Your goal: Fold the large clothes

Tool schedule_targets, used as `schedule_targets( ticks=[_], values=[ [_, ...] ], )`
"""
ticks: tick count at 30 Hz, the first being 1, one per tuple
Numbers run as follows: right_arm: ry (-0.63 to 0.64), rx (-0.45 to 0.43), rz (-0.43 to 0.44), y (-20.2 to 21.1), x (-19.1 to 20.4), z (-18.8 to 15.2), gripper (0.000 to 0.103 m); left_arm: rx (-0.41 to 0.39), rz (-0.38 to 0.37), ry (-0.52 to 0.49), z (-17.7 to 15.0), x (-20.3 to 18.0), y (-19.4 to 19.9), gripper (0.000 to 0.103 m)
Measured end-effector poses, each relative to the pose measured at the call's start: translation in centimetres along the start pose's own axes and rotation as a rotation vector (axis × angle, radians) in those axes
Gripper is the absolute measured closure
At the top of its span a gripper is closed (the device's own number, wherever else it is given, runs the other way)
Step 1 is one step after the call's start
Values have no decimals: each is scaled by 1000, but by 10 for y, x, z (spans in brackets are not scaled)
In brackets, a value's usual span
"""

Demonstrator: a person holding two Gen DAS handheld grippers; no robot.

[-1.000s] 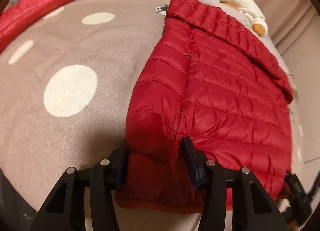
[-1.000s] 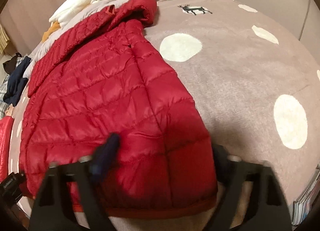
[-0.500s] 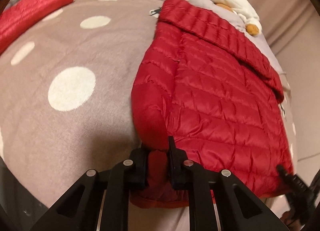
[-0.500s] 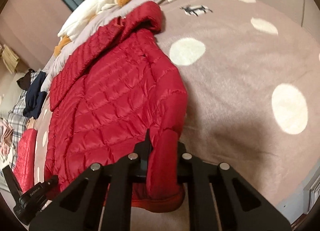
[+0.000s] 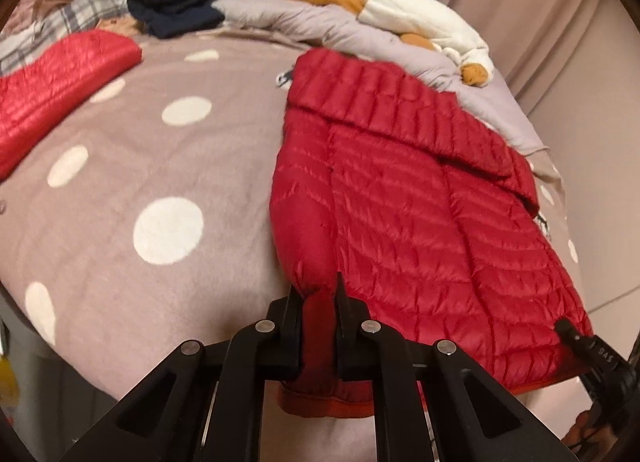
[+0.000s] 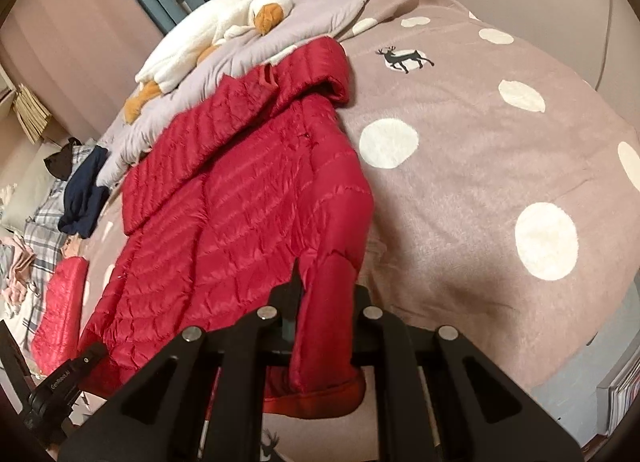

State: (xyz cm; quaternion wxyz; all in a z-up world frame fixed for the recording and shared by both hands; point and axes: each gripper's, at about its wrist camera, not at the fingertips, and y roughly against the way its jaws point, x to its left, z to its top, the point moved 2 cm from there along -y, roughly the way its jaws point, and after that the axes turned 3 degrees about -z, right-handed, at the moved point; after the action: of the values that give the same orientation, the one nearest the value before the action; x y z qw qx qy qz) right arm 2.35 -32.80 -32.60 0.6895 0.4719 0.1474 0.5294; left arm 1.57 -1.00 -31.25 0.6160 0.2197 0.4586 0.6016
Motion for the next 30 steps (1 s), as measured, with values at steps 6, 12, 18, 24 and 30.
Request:
schedule_targets(
  ticks=[6, 12, 18, 24, 30],
  values=[
    [8, -53, 40, 29, 7, 13, 91, -54, 8, -15, 13, -5, 22, 93],
    [6, -102, 79, 59, 11, 28, 91, -109, 29, -23, 29, -9, 48, 93],
    [41, -133, 92, 80, 17, 39, 91, -176, 45, -31, 46, -18, 73, 93],
    [52, -187, 126, 103, 23, 52, 91, -257, 41, -46, 57, -24, 100, 93],
    [30, -183, 165, 114, 31, 68, 91, -274, 7, -20, 68, -18, 106, 93]
  ],
)
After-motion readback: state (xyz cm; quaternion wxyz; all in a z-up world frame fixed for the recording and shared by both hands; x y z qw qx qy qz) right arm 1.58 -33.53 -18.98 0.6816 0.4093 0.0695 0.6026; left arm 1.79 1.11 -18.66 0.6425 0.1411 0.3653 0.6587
